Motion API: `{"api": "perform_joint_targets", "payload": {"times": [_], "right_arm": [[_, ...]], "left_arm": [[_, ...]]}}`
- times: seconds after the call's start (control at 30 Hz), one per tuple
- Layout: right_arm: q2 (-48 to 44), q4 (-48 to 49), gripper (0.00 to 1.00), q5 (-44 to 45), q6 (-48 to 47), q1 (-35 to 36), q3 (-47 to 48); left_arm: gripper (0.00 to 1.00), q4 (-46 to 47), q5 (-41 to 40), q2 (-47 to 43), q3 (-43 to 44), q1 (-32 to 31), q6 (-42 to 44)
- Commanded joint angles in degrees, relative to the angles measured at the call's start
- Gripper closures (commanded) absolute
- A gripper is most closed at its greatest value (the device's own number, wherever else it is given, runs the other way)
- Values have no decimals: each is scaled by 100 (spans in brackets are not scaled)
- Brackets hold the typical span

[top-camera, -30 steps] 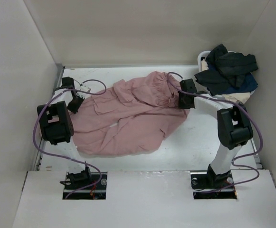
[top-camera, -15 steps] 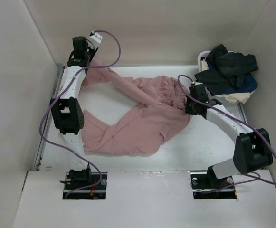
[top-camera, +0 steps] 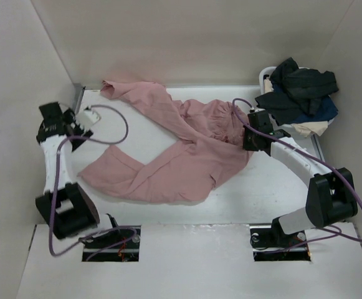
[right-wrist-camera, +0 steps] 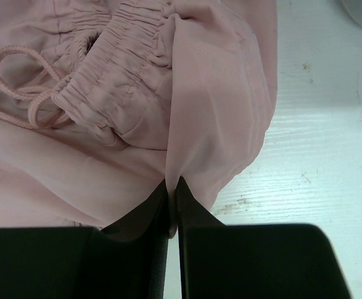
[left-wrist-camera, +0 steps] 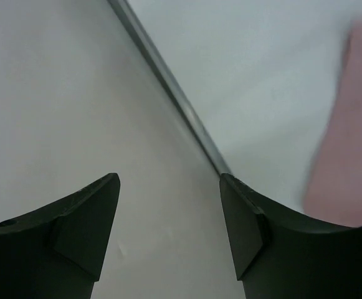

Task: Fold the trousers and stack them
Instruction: Flatten the trousers out

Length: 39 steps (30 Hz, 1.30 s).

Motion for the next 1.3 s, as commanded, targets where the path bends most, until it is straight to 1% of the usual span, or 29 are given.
{"api": "perform_joint_targets", "payload": {"times": [0.0, 0.1, 0.27, 0.33, 0.4, 0.47, 0.57, 0.6, 0.63, 0.7, 0.73, 0.77, 0.8, 0.83, 0.9, 0.93, 0.97, 1.0, 1.07, 1.13, 1.2, 1.27], "right_arm": [[-54, 3, 88, -119, -189, 49, 167], [8, -50, 88, -110, -373, 49, 238], [8, -59, 88, -128, -435, 49, 212], [-1, -41, 88, -128, -400, 15, 177], [8, -32, 87, -137, -409, -21, 194], [52, -41, 86, -128, -426, -30, 255], [87, -67, 82, -137, -435, -30, 387], [87, -85, 80, -137, -461, -30, 431], [70, -85, 74, -137, -514, -21, 466], [-1, -85, 55, -137, -680, -12, 510], [-62, -85, 50, -137, -803, -12, 519], [-132, -94, 46, -102, -944, -3, 528], [-229, -103, 41, -84, -1084, -3, 537], [-316, -111, 38, -128, -1199, -12, 563], [-501, -111, 35, -146, -1366, -30, 650], [-554, -103, 34, -146, -1428, -30, 712], [-563, -77, 31, -146, -1507, -30, 791], [-459, -50, 28, -172, -1603, -4, 905], [-21, -41, 24, -347, -1919, 40, 1212], [532, -41, 22, -401, -2201, 198, 1520], [1069, -76, 18, -453, -2298, 252, 1818], [1404, -190, 13, -663, -2316, 243, 2074]], "left_arm": [[36, -1353, 490, -1079, -1221, 359, 2104], [36, -1274, 499, -1494, -2119, 510, 2590], [36, -1468, 499, -1670, -2858, 510, 3029], [35, -1415, 639, -1732, -2930, 467, 3152], [34, -1196, 631, -1671, -2991, 405, 3170], [34, -977, 509, -1574, -3096, 326, 3363], [36, -47, -88, -1486, -3605, 115, 4126], [35, 443, -177, -1460, -3807, 89, 4390], [35, 762, -178, -1398, -3922, 115, 4592], [35, 958, -178, -1205, -3976, 202, 4735], [35, 958, -195, -1117, -3976, 246, 4744], [37, 1010, -213, -1038, -4002, 273, 4735], [42, 1028, -239, -968, -4011, 282, 4718], [53, 1029, -300, -880, -4003, 273, 4665], [76, 950, -493, -687, -3872, 203, 4307], [90, 923, -581, -581, -3749, 142, 4052], [98, 880, -599, -537, -3608, 115, 3789], [100, 810, -591, -528, -3442, 115, 3577], [100, 442, -538, -615, -3012, 176, 3286], [100, -50, -381, -782, -2528, 307, 3110], [100, -455, -205, -949, -2150, 448, 2987], [100, -693, -195, -1063, -1973, 501, 2907]]}}
